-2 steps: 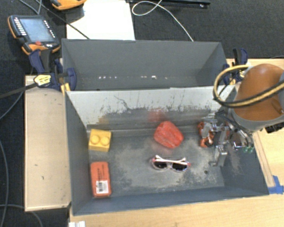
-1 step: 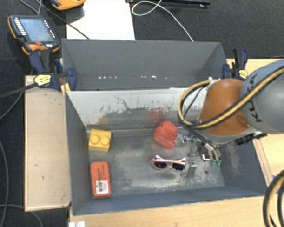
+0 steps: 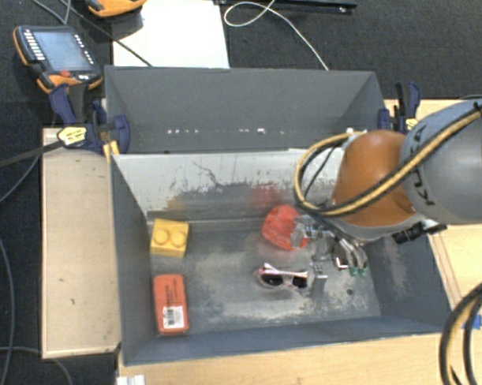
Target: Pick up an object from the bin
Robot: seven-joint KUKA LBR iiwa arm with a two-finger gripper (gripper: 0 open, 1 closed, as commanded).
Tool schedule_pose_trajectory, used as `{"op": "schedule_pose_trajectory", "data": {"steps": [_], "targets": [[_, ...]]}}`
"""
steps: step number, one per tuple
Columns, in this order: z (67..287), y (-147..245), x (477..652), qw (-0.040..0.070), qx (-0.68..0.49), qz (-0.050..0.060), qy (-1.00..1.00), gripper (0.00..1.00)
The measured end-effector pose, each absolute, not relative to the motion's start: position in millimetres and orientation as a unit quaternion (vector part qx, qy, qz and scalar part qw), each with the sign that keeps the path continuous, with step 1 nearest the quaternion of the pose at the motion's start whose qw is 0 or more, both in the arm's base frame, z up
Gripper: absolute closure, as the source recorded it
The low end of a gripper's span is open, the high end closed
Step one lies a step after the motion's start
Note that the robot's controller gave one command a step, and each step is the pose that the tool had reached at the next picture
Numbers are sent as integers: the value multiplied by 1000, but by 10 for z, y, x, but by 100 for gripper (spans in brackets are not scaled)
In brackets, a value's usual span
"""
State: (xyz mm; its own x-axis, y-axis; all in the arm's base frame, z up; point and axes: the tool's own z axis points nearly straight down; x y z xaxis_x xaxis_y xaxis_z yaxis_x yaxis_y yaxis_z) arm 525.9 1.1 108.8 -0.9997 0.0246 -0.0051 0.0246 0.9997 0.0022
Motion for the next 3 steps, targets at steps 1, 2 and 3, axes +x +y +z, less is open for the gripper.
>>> {"op": "schedule_pose_trajectory", "data": {"steps": [1, 2, 3], "targets": [[702, 414, 5094, 0, 82, 1, 997, 100], [702, 413, 5094, 0, 81, 1, 997, 100], [1473, 359, 5164, -2, 81, 1, 997, 100]]}}
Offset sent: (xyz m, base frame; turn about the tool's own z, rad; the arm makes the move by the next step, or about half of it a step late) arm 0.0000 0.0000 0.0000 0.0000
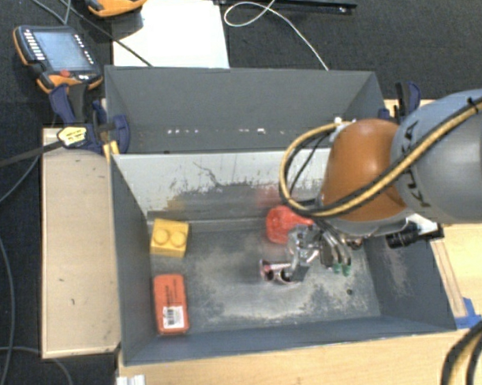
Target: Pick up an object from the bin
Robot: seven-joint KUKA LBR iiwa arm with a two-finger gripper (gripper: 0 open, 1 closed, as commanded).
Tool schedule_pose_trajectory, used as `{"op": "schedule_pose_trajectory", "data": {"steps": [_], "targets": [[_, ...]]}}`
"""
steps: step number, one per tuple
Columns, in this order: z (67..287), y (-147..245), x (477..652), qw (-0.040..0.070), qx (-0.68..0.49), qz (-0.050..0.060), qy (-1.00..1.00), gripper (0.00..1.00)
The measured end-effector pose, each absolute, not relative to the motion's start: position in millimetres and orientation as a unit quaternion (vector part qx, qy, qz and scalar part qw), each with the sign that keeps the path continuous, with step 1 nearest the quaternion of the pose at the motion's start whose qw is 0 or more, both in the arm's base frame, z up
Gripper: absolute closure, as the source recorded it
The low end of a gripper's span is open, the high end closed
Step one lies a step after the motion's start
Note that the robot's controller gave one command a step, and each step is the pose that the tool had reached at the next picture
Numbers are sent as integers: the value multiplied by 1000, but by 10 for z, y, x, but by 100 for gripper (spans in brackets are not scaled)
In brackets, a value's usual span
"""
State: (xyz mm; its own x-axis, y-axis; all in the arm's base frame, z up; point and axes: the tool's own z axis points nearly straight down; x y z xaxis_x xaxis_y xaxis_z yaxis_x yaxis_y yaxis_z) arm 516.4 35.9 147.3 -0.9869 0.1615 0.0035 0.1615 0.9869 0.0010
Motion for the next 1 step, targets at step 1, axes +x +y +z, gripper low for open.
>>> {"op": "schedule_pose_trajectory", "data": {"steps": [1], "targets": [[1524, 227, 5214, -4, -92, -1, -996, 100]]}}
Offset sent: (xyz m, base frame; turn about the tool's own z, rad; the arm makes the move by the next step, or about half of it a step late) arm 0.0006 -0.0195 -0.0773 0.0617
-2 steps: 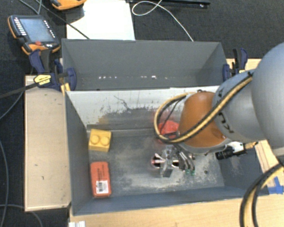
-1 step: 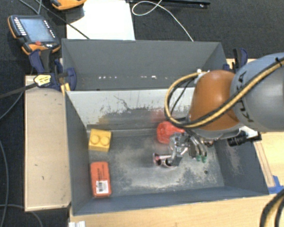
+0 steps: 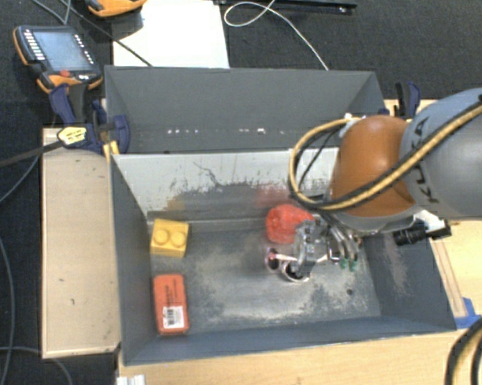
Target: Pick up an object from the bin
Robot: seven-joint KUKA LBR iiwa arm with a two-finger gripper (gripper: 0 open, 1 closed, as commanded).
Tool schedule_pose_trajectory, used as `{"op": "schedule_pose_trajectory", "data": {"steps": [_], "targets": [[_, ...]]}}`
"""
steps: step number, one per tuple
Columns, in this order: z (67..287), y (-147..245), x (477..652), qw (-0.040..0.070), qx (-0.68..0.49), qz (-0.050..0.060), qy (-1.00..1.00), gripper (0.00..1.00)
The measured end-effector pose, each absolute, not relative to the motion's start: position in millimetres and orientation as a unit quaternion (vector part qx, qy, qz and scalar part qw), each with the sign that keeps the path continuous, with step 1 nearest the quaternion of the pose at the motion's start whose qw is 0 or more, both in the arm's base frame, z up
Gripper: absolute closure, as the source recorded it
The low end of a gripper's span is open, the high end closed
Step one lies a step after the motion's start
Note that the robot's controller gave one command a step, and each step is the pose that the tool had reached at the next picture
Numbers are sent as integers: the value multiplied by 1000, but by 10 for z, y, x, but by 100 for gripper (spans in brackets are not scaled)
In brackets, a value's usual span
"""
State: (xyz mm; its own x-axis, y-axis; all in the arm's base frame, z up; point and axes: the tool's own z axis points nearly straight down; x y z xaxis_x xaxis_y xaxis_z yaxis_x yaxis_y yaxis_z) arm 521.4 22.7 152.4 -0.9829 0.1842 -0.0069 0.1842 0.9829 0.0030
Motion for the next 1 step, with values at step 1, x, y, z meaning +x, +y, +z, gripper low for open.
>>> {"op": "schedule_pose_trajectory", "data": {"steps": [1], "targets": [[670, 162, 5158, -4, 109, 0, 994, 100]]}}
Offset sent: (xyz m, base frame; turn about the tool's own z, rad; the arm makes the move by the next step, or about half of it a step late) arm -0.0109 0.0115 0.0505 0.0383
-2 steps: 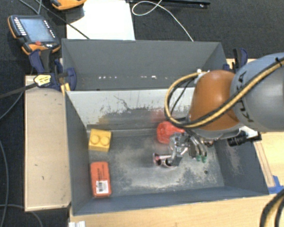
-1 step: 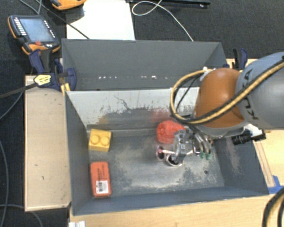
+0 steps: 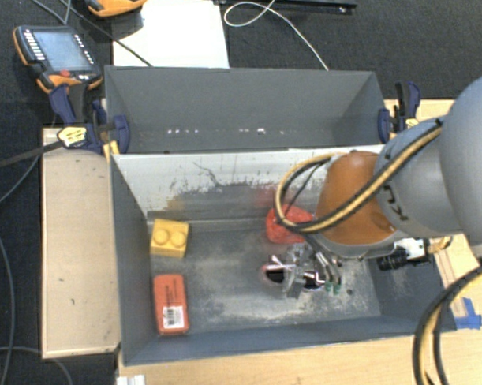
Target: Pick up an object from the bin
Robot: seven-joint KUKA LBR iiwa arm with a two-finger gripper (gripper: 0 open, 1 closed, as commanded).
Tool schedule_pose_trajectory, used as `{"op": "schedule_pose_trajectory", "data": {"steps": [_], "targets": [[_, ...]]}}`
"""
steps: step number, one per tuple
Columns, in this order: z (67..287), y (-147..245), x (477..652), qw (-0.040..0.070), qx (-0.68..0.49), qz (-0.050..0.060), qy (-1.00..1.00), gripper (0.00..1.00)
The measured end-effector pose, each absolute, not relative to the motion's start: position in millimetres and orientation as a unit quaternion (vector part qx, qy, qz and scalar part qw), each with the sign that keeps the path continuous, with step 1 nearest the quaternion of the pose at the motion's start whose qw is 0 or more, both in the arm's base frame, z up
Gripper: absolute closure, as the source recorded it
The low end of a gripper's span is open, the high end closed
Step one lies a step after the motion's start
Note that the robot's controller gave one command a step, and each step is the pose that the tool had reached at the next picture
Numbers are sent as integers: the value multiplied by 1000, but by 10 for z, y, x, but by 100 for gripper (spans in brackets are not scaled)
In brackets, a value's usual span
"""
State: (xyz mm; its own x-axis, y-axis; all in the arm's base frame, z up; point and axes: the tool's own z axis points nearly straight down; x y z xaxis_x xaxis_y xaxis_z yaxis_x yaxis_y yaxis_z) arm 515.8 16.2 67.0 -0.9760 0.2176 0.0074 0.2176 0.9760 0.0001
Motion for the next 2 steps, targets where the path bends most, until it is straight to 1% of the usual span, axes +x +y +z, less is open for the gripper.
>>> {"op": "schedule_pose_trajectory", "data": {"steps": [1, 2], "targets": [[1519, 274, 5122, 0, -110, -1, -994, 100], [1300, 202, 5234, -2, -115, -1, -993, 100]]}}
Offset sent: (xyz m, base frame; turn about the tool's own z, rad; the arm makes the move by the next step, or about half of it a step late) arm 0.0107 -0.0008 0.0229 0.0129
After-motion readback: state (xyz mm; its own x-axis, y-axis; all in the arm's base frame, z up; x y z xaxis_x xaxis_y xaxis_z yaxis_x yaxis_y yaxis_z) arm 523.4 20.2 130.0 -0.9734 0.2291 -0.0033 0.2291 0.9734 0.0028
